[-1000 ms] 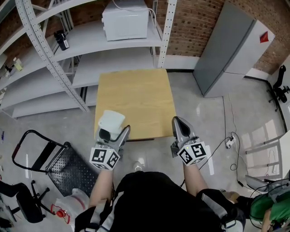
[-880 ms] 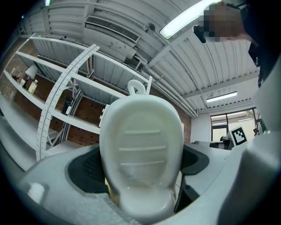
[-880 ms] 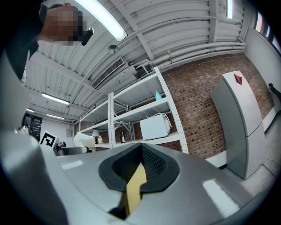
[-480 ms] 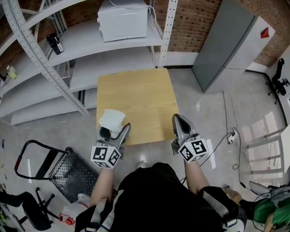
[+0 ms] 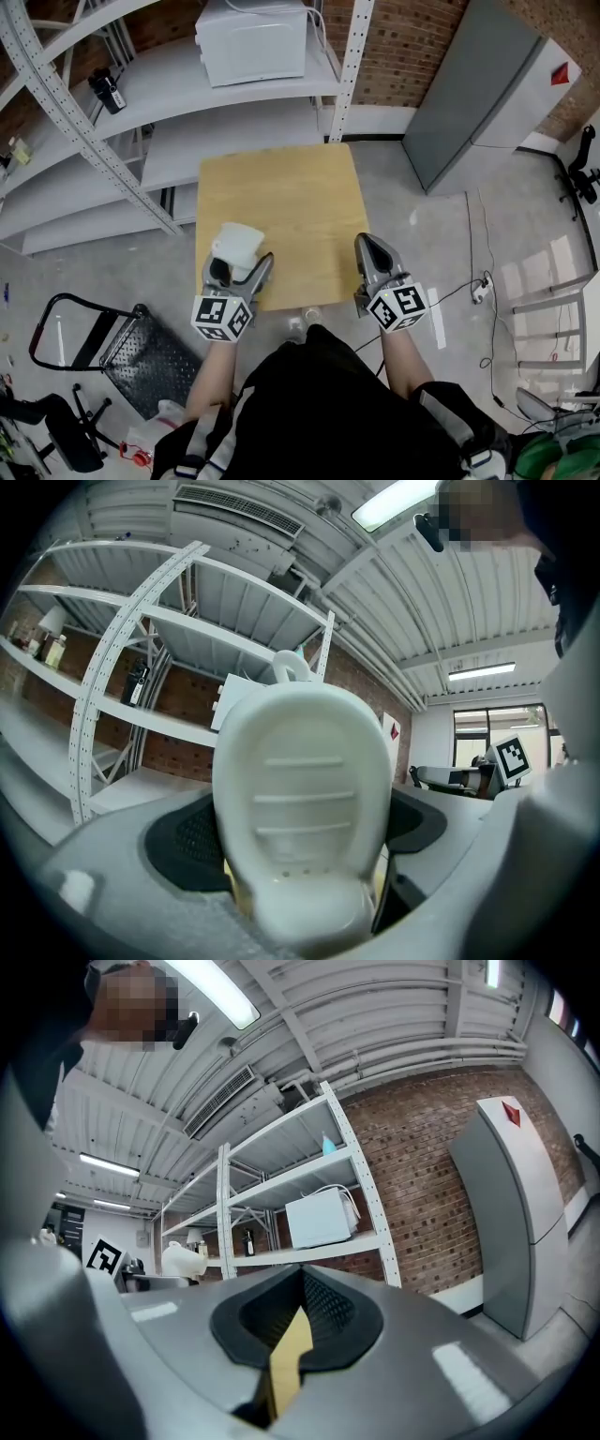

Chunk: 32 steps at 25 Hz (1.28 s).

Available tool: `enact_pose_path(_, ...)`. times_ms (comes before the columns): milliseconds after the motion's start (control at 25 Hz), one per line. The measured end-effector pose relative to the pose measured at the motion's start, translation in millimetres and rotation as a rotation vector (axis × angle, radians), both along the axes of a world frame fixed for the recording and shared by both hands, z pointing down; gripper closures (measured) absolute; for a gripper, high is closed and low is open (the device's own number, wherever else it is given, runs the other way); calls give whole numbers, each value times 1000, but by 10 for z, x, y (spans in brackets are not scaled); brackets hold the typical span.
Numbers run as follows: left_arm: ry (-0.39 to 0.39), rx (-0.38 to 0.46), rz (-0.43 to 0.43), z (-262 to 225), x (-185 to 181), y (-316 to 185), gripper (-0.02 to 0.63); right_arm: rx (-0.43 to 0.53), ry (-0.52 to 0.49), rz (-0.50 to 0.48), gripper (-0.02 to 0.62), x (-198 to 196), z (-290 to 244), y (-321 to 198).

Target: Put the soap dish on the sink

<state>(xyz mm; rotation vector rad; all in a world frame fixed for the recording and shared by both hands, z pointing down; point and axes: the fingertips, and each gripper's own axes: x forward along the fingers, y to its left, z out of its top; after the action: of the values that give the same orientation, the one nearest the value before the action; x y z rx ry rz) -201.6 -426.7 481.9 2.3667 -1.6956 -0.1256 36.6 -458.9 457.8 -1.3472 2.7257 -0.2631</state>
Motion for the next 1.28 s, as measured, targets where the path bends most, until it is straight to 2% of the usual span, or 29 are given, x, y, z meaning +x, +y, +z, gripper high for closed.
enact_pose_path(240,-4,-45,-5,125,55,-312,140,-36,14,-14,589,30,179,-355)
enact_pose_path(800,15,-234,-21,839,144,-732,140,-174,50,-16,589,52,763,-780)
enact_pose_path(1280,-28,-392,4,1507,207,-925,140,-303,113,-46,589,-38,1350,-1038)
